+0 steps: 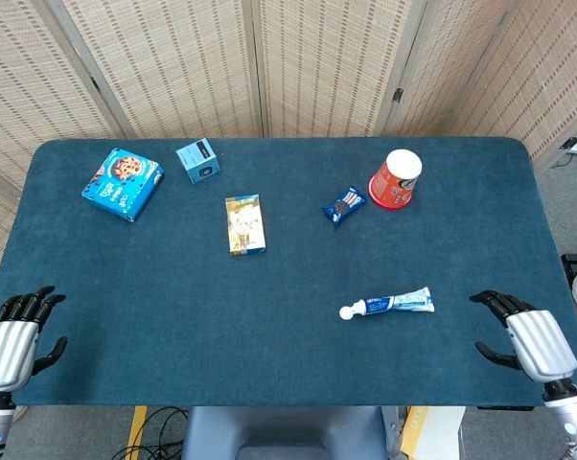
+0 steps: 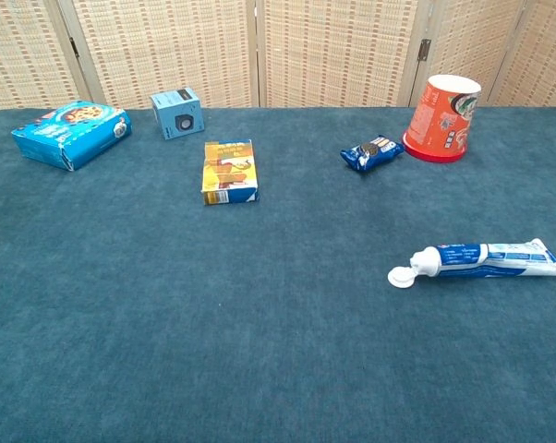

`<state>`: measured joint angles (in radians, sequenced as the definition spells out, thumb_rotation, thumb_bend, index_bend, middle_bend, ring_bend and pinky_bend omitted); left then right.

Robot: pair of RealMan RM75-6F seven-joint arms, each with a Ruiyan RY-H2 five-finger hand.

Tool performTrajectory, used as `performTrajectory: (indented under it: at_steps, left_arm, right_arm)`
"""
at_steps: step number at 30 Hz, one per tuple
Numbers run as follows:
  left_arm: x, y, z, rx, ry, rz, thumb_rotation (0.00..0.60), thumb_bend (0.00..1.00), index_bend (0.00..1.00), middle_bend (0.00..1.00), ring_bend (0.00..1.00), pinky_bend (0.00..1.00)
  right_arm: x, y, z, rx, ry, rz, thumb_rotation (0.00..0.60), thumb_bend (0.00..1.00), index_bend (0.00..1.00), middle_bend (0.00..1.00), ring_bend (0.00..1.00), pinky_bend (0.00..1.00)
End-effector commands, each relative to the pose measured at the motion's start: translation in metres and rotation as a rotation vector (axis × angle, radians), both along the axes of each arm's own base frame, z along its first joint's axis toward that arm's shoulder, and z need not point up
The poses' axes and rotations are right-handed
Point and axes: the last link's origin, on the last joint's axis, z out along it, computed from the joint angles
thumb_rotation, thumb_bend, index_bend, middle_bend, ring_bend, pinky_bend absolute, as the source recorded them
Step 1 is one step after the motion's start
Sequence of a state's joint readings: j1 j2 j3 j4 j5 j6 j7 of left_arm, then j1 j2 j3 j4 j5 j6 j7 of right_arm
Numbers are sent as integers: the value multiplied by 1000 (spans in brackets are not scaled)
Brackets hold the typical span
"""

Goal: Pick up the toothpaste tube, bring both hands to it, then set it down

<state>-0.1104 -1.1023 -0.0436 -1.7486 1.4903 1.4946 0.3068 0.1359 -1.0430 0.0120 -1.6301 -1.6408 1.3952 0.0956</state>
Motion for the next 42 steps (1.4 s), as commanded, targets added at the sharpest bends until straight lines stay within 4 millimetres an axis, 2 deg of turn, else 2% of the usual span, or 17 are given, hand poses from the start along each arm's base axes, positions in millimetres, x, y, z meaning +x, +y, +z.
performTrajectory:
  at_steps: [1,10,17,25,31,42]
  left_arm:
    - [0,0,-1,-3,0,0,600,325,258,197,222,220]
    - [-5,-3,-1,-3,-6,11,600,324,259,196,222,220]
    - [-8,-4,1,0,-4,23,600,324,259,196,222,220]
    - [-11,-6,-1,-7,-3,38,600,325,258,195,222,220]
    - [-14,-6,3,8,-2,45,600,325,259,193,222,220]
    - [-19,-8,6,19,-3,57,600,324,259,193,222,219]
  right_arm:
    - [14,-27,-16,51,39,26,600,203,236,287,303,469]
    - [28,-76,-64,172,148,45,600,200,236,307,296,469]
    - [29,-101,-94,217,221,59,600,200,236,308,296,470]
    - [26,-113,-126,267,283,68,600,205,236,324,296,469]
    - [28,-117,-144,278,289,84,600,248,253,360,296,469]
    - [37,-118,-155,279,287,114,600,301,328,416,312,469]
